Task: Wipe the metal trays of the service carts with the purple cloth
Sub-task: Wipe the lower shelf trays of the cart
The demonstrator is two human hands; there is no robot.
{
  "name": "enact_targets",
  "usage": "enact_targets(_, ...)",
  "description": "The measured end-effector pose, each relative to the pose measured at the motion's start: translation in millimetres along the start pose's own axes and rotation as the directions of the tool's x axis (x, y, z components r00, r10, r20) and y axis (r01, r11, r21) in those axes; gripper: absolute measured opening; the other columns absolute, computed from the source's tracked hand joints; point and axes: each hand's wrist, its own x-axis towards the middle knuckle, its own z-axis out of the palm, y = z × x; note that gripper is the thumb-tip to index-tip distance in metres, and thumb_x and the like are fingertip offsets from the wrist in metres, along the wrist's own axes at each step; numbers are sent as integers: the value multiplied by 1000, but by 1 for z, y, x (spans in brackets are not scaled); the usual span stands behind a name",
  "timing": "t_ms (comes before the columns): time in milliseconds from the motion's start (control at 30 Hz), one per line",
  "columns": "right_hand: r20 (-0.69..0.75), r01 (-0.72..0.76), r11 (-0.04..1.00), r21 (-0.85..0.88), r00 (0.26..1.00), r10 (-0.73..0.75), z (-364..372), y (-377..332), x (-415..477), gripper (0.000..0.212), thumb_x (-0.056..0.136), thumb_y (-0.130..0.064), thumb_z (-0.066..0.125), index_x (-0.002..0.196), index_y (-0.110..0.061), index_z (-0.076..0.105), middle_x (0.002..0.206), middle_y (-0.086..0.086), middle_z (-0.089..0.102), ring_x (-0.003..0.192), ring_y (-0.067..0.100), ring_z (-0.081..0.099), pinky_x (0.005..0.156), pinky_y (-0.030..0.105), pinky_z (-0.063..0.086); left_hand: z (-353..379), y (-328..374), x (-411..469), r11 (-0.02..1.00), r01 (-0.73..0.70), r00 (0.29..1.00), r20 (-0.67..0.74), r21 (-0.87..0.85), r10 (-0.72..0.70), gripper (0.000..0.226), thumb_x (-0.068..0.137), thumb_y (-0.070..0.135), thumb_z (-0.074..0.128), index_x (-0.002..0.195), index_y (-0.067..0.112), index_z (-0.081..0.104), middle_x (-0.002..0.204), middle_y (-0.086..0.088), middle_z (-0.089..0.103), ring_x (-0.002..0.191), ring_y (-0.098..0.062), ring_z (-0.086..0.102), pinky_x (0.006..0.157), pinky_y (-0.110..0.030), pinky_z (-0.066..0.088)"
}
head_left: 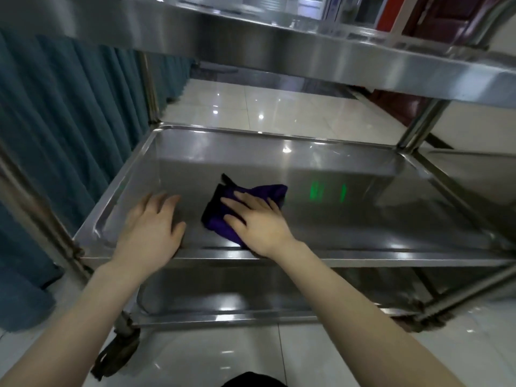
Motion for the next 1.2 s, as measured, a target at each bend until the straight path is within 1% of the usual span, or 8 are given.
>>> enact_targets(133, -55, -212, 976, -57, 976, 209, -27, 86, -25, 47, 100, -49, 36, 146, -42, 35, 156, -10, 30, 139, 19, 34, 115, 37, 21, 18, 58, 9, 981, -175, 985, -15, -80, 174, 50, 92, 32, 55, 136, 9, 50, 144, -14, 45, 140, -33, 29, 114, -44, 27)
enact_targets(233, -123, -569, 822, -32, 818, 562, -58, 181, -69, 47, 101, -47, 35, 147, -38, 36, 156, -4, 31, 138, 25, 36, 114, 44, 24, 29, 94, 13, 940, -299, 953, 3, -165, 304, 53, 89, 39, 47, 134, 13, 53, 140, -10, 51, 137, -28, 37, 113, -38, 31)
enact_targets(333, -89, -721, 693, 7, 690, 719, -75, 223, -92, 47, 101, -46, 32, 147, -38, 33, 157, -1, 28, 138, 30, 33, 114, 51, 21, 35, 109, 11, 917, -378, 925, -6, -130, 380, 58, 85, 50, 35, 131, 21, 55, 136, -2, 55, 131, -25, 44, 106, -37, 38)
enact_targets(533, -94, -273, 956, -109, 960, 263, -35, 142, -72, 47, 98, -49, 39, 144, -42, 38, 156, -7, 32, 139, 20, 35, 115, 45, 21, 36, 127, 14, 946, -321, 947, 2, -56, 321, 68, 82, 58, 30, 129, 17, 58, 134, -7, 57, 127, -30, 48, 99, -42, 43)
enact_targets(700, -44, -207, 978, -14, 977, 206, -47, 172, -90, 47, 99, -50, 37, 145, -42, 35, 156, -8, 30, 141, 19, 30, 116, 45, 17, 56, 180, 21, 955, -288, 955, 46, -77, 291, 52, 92, 44, 50, 137, 17, 49, 142, -8, 48, 135, -29, 39, 100, -45, 42)
enact_targets(900, -96, -718, 696, -32, 695, 713, -105, 336, -157, 49, 100, -48, 32, 148, -39, 31, 158, -1, 28, 139, 28, 34, 114, 48, 23, 86, 262, 35, 913, -405, 911, 56, -53, 408, 53, 93, 47, 49, 140, 23, 44, 146, -5, 42, 138, -27, 32, 109, -39, 31)
enact_targets(1000, -73, -810, 586, -21, 586, 807, -111, 362, -160, 50, 100, -48, 27, 149, -40, 26, 160, -1, 21, 143, 27, 25, 117, 52, 13, 96, 287, 37, 892, -449, 891, 57, -45, 451, 52, 92, 46, 51, 138, 22, 47, 145, -3, 45, 137, -26, 35, 111, -40, 29)
enact_targets(1200, -112, -336, 942, -20, 937, 332, -65, 273, -107, 46, 98, -49, 38, 144, -43, 37, 157, -8, 28, 141, 20, 28, 116, 47, 15, 99, 292, 36, 925, -379, 925, 39, 8, 378, 74, 83, 59, 30, 134, 10, 53, 137, -12, 53, 128, -33, 46, 104, -44, 37)
